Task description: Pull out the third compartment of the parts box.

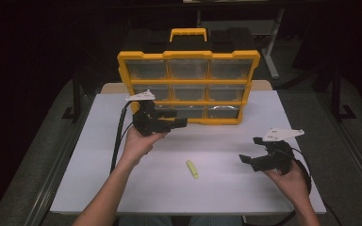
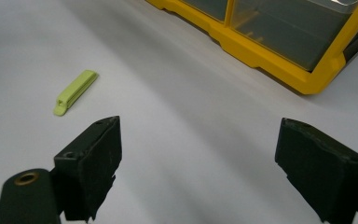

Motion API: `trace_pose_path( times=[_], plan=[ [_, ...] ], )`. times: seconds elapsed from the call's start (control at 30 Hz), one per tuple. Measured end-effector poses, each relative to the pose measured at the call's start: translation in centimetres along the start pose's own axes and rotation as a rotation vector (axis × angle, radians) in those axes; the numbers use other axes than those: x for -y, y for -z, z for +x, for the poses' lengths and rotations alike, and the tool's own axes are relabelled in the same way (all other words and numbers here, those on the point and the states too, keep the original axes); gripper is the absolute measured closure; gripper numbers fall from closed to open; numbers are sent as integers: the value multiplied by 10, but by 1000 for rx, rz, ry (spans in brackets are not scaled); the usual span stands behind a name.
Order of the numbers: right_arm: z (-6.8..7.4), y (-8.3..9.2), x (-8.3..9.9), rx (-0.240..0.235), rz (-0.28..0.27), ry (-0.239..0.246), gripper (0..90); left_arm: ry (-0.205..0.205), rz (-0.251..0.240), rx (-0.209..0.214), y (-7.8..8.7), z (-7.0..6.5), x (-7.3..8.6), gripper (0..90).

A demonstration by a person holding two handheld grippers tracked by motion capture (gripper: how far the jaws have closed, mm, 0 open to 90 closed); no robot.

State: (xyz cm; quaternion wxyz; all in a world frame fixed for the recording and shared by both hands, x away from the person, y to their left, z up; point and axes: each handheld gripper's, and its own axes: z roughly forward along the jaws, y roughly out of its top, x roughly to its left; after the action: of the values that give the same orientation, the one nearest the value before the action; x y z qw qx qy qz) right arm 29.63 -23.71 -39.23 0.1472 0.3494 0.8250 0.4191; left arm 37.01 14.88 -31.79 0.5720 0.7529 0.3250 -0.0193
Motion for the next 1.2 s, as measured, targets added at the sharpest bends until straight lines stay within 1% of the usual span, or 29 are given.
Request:
trace_pose_path(
  times=[0.03, 0.07, 0.1, 0.23, 0.27, 0.33, 0.43, 0.47, 0.53, 0.57, 0.7, 0.77, 0.87, 0.9, 1.0, 1.07, 1.17, 1.2],
  plan=[
    [0, 0, 0, 0, 0, 0, 138, 0, 0, 0, 0, 0, 0, 276],
    [0, -1, 0, -2, 3, 3, 138, 14, -13, 5, -2, 2, -4, 285],
    [0, -1, 0, -2, 3, 3, 138, 14, -13, 5, -2, 2, -4, 288],
    [1, -1, 0, -1, 6, 0, 138, 33, -41, 7, -8, 3, -10, 312],
    [0, -1, 0, -1, 6, 3, 138, 52, -55, 20, -11, 4, -13, 316],
    [0, -1, 0, -2, 7, 4, 138, 75, -72, 42, -14, 5, -16, 315],
    [0, -1, 0, -2, 6, 3, 138, 75, -74, 40, -17, 4, -21, 315],
    [0, -1, 0, -3, 6, 1, 138, 82, -80, 38, -21, 2, -25, 316],
    [0, -1, -1, -3, 7, 1, 138, 86, -84, 41, -24, 2, -28, 316],
    [0, -1, -1, -2, 4, 4, 138, 102, -92, 47, -27, 2, -30, 318],
    [0, -1, -2, -3, 2, 13, 138, 114, -100, 46, -33, 2, -35, 325],
    [0, -1, -2, -6, 2, 11, 138, 130, -116, 48, -38, 3, -38, 330],
    [0, -1, -2, -7, 3, -1, 138, 173, -159, 74, -41, 4, -42, 350],
    [0, -1, -2, -6, 5, 0, 138, 182, -168, 74, -43, 3, -43, 357],
    [0, -1, -2, -6, 5, 1, 138, 172, -173, 61, -48, 2, -48, 372],
    [0, -1, -2, -5, 4, 8, 138, 194, -183, 68, -51, 2, -52, 378],
    [0, -1, -2, -3, 0, 6, 138, 205, -197, 67, -55, 2, -55, 398],
    [0, -1, -2, -3, -1, 4, 138, 211, -215, 53, -59, 0, -58, 412]
  ],
)
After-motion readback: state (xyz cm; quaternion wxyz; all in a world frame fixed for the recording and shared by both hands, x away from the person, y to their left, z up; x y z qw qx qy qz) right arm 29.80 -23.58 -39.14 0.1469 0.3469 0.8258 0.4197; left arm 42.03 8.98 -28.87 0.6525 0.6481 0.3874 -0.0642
